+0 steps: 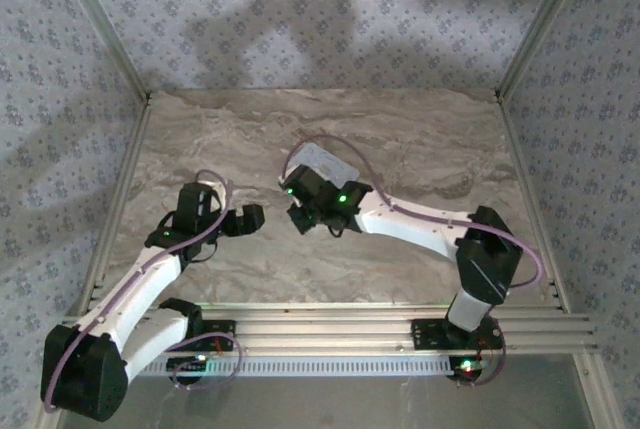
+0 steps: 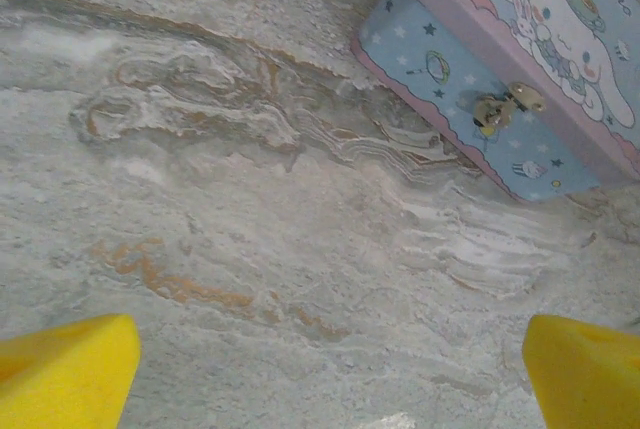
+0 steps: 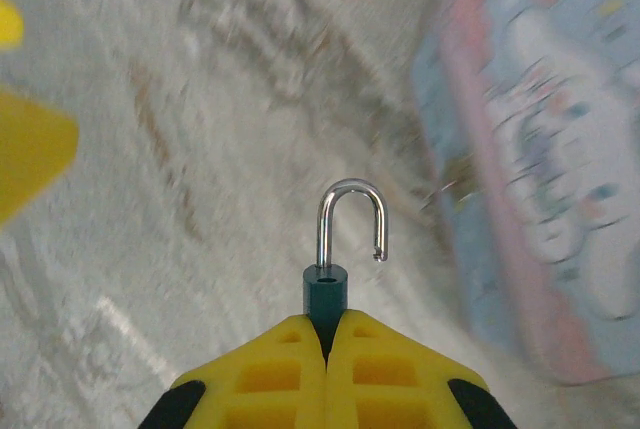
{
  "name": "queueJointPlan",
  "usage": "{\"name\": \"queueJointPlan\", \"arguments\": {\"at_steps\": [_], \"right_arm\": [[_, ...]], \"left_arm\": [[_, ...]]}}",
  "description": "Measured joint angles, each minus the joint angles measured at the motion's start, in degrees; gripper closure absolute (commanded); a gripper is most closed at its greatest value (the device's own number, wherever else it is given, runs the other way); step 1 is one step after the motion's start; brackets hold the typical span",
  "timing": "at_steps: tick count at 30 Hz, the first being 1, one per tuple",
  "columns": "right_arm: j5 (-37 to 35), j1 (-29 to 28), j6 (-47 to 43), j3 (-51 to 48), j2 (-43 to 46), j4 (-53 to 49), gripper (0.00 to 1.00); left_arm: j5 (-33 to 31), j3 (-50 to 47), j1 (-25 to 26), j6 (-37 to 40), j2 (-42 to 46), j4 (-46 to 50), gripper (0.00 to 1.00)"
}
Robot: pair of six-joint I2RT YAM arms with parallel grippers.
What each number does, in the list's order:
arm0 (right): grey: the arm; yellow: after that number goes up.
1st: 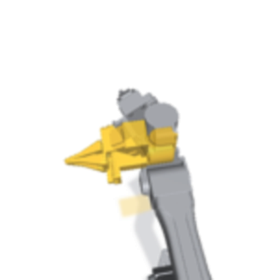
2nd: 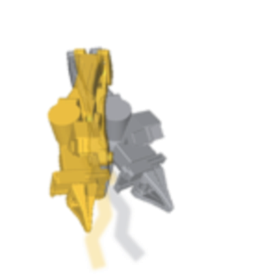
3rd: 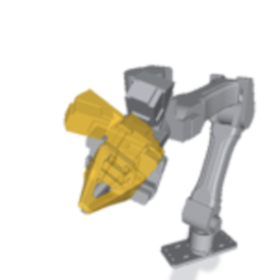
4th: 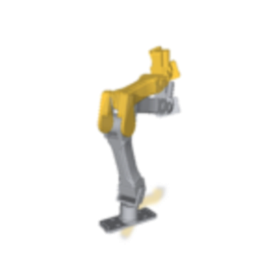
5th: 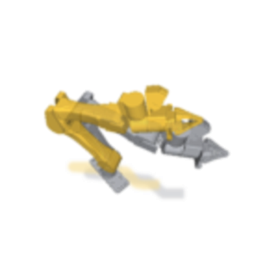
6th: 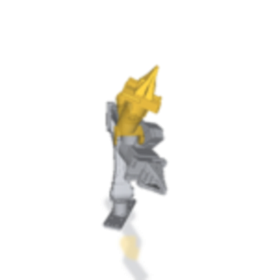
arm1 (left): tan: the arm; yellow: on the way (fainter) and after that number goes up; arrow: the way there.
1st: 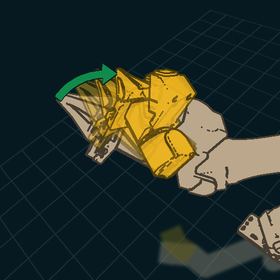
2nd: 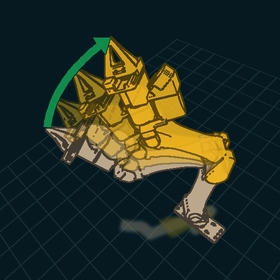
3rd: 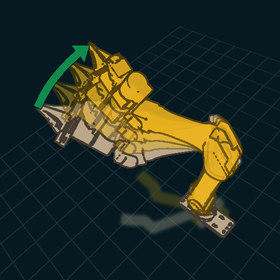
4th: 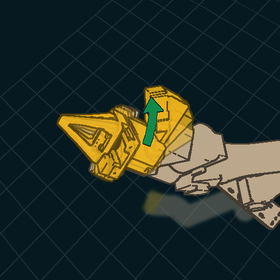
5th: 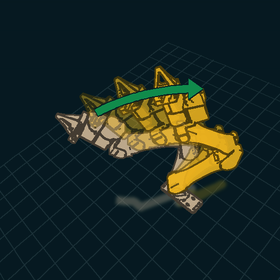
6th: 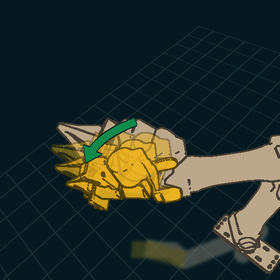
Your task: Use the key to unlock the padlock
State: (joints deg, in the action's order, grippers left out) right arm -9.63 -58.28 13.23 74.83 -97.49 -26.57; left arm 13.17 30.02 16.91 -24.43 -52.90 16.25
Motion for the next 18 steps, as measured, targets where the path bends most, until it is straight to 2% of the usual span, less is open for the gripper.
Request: {"name": "queueJointPlan", "arguments": {"at_steps": [4, 6, 7, 9, 10, 15, 18], "right_arm": [[0.4, -1.6, 2.7, 1.2, -7.5, -1.0, 0.94], [0.2, -1.6, 3.9, 2.8, -11.1, -1.8, 0.86], [-0.1, -1.6, 4.5, 3.8, -12.5, -2.2, 0.78], [-0.5, -1.6, 5.6, 6.1, -14.3, -2.9, 0.54], [-0.8, -1.6, 5.9, 6.9, -14.5, -3.2, 0.48], [-2.7, -1.7, 6.4, 9.9, -12.5, -4.4, 0.28], [-4.8, -1.6, 6.5, 9.9, -8.5, -6.6, 0.20]], "left_arm": [[-0.8, 1.4, -1.1, 0.0, 0.1, 2.9, 0.02], [-1.1, 1.4, -1.6, 0.0, 0.7, 4.4, 0.02], [-1.3, 1.4, -1.8, 0.0, 1.2, 5.3, 0.02], [-1.7, 1.4, -1.9, 0.0, 2.8, 7.1, 0.02], [-2.0, 1.4, -2.1, 0.0, 3.6, 7.7, 0.02], [-2.8, 1.5, -2.9, 0.1, 6.5, 10.4, 0.02], [-3.6, 3.1, -3.5, 0.9, 5.8, 11.7, 0.02]]}}
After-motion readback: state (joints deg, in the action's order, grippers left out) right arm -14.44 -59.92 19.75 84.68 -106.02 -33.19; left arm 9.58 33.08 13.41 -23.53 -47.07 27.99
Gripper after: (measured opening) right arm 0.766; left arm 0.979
